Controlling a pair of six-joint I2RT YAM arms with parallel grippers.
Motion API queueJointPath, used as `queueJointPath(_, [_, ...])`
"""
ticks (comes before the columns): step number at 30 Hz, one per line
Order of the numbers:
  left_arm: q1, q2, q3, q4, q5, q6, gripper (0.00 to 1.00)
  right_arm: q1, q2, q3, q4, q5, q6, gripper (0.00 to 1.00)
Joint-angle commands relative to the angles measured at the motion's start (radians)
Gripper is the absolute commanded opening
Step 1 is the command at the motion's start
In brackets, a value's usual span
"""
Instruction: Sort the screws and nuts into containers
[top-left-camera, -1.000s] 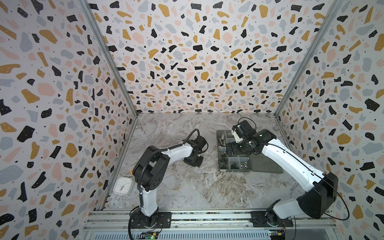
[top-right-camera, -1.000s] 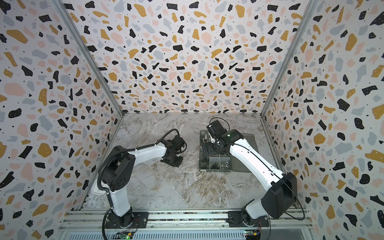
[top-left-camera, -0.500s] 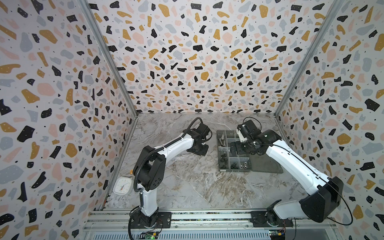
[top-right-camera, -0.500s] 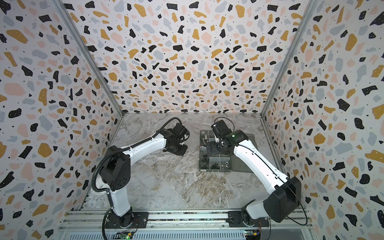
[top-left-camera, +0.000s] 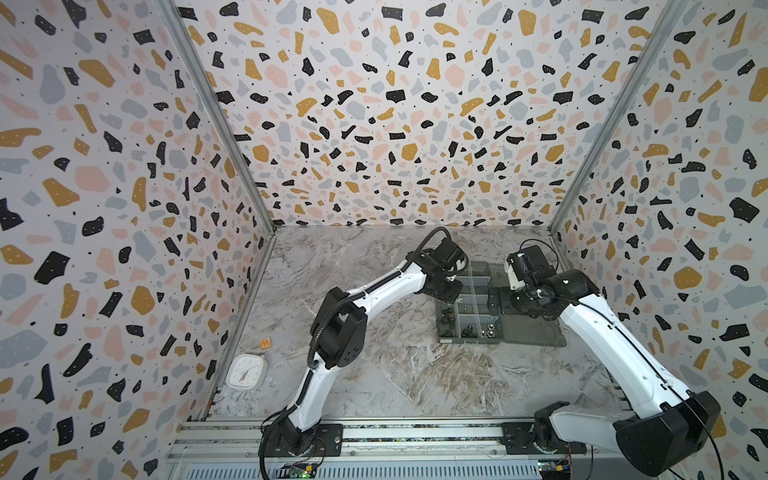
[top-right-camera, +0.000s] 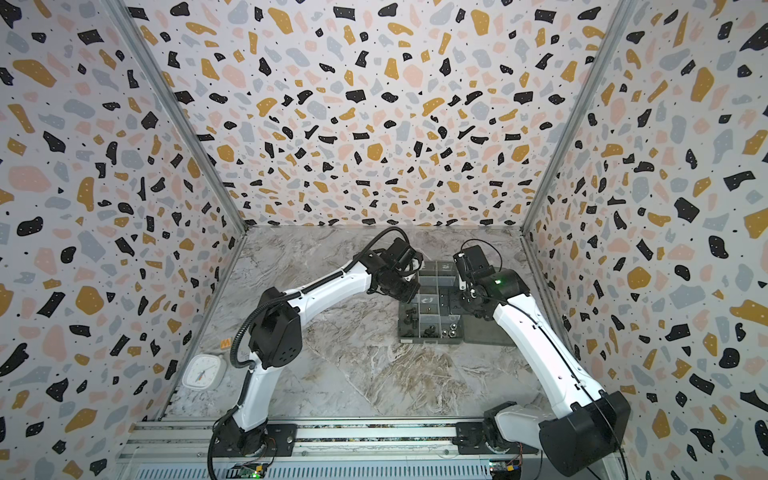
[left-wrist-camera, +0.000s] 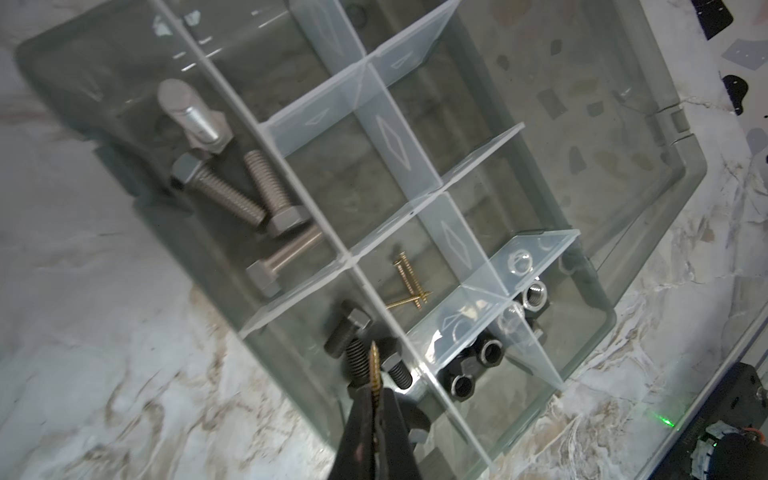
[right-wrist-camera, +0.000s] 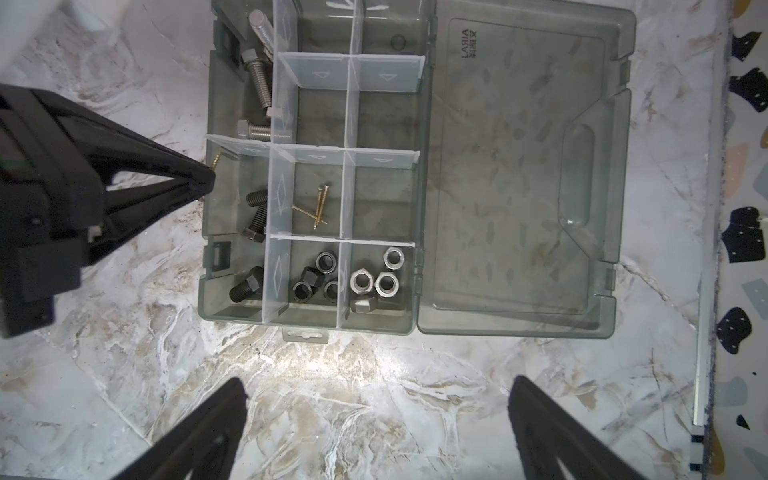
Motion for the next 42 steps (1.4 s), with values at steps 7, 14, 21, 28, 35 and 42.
queueJointPath(7, [-0.039,0.060,0.062,0.073,0.082,-0.062,0.00,-0.053,-0.071,-0.017,-0.070,0.027,-0.025,1.00])
queueJointPath(14, [-0.044,0.102,0.098,0.076,0.094,-0.070,0.00,-0.066,-0.084,-0.011,-0.088,0.029,-0.024,0.99])
queueJointPath(21, [-0.044,0.126,0.123,0.071,0.099,-0.066,0.07,-0.070,-0.078,-0.009,-0.090,0.033,-0.026,1.00])
queueJointPath(28, [-0.042,0.135,0.195,0.031,0.079,-0.035,0.64,-0.071,-0.068,-0.006,-0.086,0.030,-0.032,1.00])
queueJointPath(35, [0.003,-0.026,0.104,0.043,-0.040,-0.004,1.00,-0.075,-0.032,0.010,-0.022,0.002,-0.056,1.00])
queueJointPath(42, [0.259,-0.543,-0.544,0.388,-0.306,-0.058,1.00,-0.079,0.016,-0.015,0.192,-0.092,-0.078,0.99])
